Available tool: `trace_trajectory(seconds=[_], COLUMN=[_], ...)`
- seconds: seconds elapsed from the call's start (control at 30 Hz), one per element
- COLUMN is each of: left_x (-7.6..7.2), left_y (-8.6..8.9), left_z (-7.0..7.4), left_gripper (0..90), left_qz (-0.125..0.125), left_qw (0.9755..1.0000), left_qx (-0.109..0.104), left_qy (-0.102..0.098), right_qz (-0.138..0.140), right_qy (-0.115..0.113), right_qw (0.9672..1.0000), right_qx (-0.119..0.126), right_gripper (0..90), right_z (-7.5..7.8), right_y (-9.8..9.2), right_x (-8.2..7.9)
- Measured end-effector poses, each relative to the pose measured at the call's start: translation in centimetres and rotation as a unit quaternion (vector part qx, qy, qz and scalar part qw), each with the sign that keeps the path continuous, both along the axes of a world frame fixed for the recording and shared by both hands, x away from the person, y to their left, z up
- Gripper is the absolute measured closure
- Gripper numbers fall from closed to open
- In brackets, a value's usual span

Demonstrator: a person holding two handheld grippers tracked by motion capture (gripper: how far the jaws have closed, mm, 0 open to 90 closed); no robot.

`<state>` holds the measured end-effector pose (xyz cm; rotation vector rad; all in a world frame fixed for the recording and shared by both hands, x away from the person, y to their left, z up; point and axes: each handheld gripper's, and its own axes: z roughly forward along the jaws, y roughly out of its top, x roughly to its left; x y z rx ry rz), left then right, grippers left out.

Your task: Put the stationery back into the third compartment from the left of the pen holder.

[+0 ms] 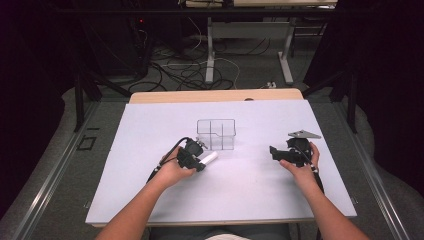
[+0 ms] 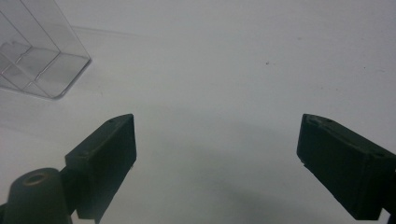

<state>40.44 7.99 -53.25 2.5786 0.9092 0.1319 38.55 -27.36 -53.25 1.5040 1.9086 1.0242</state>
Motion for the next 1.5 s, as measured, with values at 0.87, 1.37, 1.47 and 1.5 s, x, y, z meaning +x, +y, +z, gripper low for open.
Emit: trace_trajectory(seconds=[0.87, 1.37, 1.47, 1.5], left_x=[-1.4, -2.6, -2.8, -2.8], left_y=[0.8, 1.1, 1.1, 1.1], left_z=[1.8, 2.4, 2.5, 2.6], left_gripper=[70.9, 70.9, 70.9, 70.9], left_qz=[0.024, 0.041, 0.048, 0.049], left_qw=[0.9938, 0.9829, 0.9802, 0.9796], left_qx=[-0.099, -0.161, -0.171, -0.173], left_qy=[-0.044, -0.080, -0.089, -0.090], right_qz=[-0.001, 0.005, 0.003, 0.005], right_qy=[-0.003, -0.014, -0.012, -0.014], right_qw=[1.0000, 0.9996, 0.9990, 0.9989], right_qx=[0.002, 0.022, 0.042, 0.044], right_gripper=[11.3, 8.7, 5.5, 3.5], right_z=[0.1, 0.8, 1.1, 1.1], right_y=[-0.2, 0.4, 0.8, 0.9], right_x=[-0.1, -0.4, -0.6, -0.7])
